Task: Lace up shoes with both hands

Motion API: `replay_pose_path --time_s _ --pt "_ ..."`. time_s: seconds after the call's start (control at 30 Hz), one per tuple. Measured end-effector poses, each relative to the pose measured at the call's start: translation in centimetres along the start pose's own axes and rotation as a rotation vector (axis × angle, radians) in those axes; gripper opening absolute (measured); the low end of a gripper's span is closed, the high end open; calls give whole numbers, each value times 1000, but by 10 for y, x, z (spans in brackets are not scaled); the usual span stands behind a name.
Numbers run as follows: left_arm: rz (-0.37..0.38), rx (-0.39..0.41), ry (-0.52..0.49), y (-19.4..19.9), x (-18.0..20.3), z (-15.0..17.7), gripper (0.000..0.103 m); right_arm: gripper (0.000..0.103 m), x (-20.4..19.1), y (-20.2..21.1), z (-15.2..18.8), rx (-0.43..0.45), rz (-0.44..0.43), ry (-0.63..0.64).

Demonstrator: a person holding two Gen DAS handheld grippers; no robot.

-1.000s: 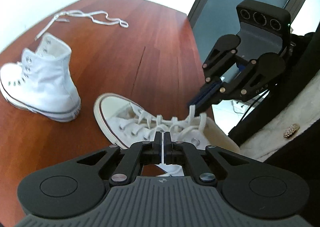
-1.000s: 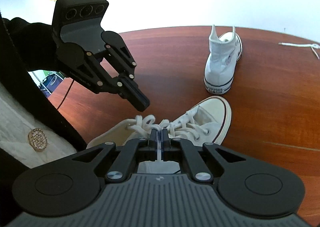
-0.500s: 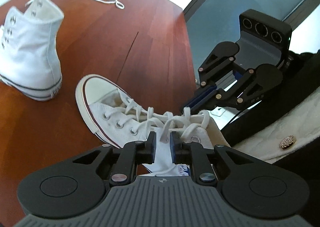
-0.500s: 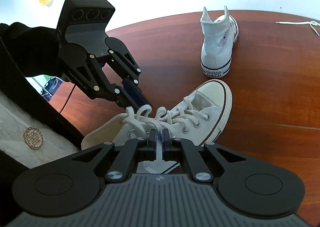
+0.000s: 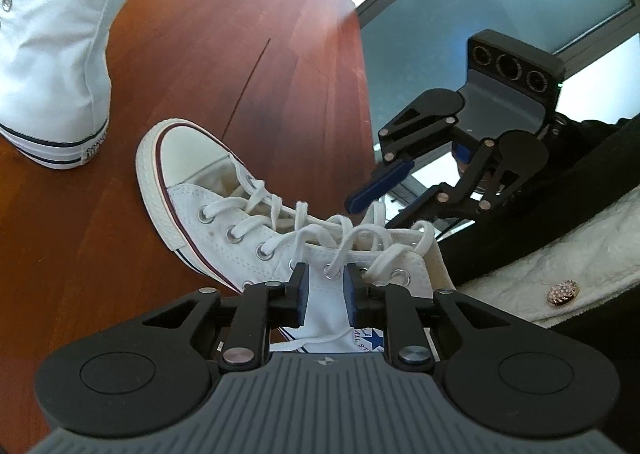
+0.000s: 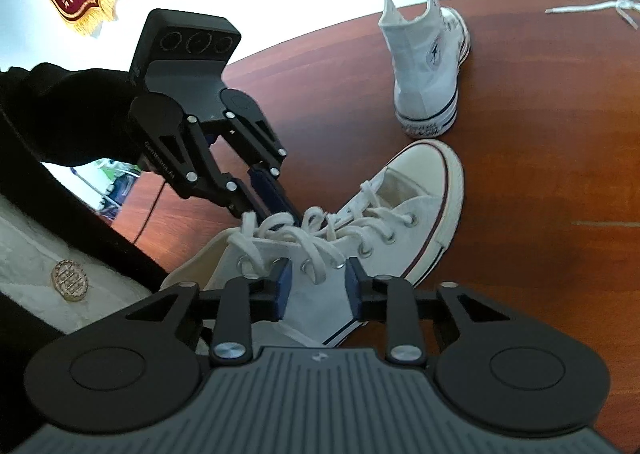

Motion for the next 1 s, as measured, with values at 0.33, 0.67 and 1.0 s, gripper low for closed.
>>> replay_pose_path --time_s 0.33,0.67,1.0 --pt "63 -44 -32 -2 2 -1 18 19 1 -3 0 0 -40 -6" --pt "121 -40 40 -5 0 2 9 16 2 -2 -4 5 -44 -6" --pt "19 4 -21 -4 9 -2 3 7 4 -2 -8 26 -19 -2"
Point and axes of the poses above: each gripper's, at about its wrist camera, not at the fingertips, and y roughly against the way its jaws point, x to its right, z to its underside, the point moved 9 cm from there along -y, roughly the way its jaws point, and after that the axes turned 7 degrees about -z, right-handed, at the moved point
